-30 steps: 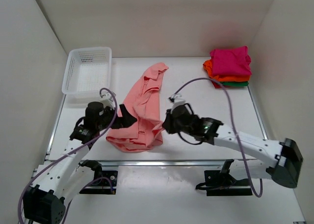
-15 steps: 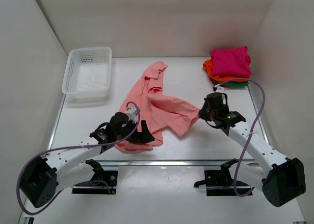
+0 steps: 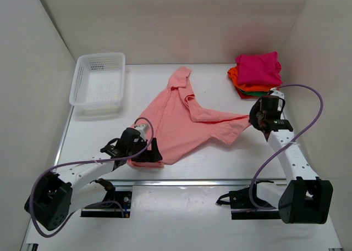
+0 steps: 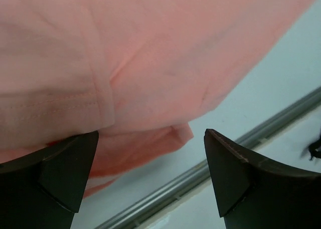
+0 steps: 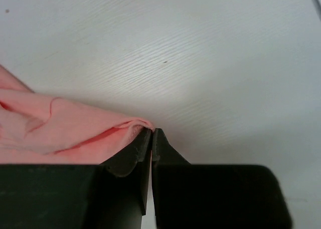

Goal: Fold and stack the t-shirts
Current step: Flatten out the tshirt

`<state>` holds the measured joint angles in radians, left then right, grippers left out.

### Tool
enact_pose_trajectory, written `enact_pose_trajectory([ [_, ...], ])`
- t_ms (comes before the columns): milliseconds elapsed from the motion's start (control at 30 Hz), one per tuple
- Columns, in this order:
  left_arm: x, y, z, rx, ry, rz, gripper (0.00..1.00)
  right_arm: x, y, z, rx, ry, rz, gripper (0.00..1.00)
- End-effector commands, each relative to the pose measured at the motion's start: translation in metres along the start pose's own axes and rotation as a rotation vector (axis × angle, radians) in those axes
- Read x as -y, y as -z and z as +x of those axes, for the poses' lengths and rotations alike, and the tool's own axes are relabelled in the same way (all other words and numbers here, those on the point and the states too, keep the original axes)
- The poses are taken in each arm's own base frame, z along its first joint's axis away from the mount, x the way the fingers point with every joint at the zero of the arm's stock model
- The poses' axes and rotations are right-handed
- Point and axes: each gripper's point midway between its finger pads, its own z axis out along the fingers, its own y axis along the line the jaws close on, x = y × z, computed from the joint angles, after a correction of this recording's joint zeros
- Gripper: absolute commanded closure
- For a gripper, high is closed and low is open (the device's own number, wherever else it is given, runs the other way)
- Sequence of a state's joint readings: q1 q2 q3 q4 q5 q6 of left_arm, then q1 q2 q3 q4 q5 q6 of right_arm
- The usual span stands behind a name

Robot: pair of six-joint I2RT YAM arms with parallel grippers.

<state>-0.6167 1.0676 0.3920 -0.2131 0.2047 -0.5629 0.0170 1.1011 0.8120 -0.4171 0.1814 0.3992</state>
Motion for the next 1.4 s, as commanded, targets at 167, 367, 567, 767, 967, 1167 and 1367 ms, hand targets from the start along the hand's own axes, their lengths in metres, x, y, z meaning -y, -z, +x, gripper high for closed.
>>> enact_pose_trajectory([
  [167,-0.079,0.023,-0.048,0.107,0.046,-0.26,0.02,0.037,0.002,-0.036,0.079,0.003,0.111,1.0],
  [367,-0.019,0.051,-0.109,0.125,-0.048,-0.148,0.01,0.028,0.004,-0.019,0.058,0.028,0.09,1.0],
  [567,0.041,0.045,-0.031,0.049,0.133,0.15,0.35,0.012,0.0,-0.001,0.028,0.048,0.049,1.0],
  [767,0.032,0.035,0.005,0.081,0.254,0.214,1.0,0.007,0.0,0.006,0.019,0.057,0.033,1.0],
  [967,0.025,0.033,-0.01,0.164,0.175,0.13,0.57,-0.001,0.001,0.016,0.007,0.053,0.014,1.0],
  [1167,0.023,0.017,0.01,0.121,0.125,0.084,0.53,0.002,-0.002,0.018,0.001,0.052,0.024,1.0],
  [1367,0.004,0.008,0.016,0.111,0.125,-0.026,0.46,0.003,-0.001,0.016,0.009,0.05,0.021,1.0],
])
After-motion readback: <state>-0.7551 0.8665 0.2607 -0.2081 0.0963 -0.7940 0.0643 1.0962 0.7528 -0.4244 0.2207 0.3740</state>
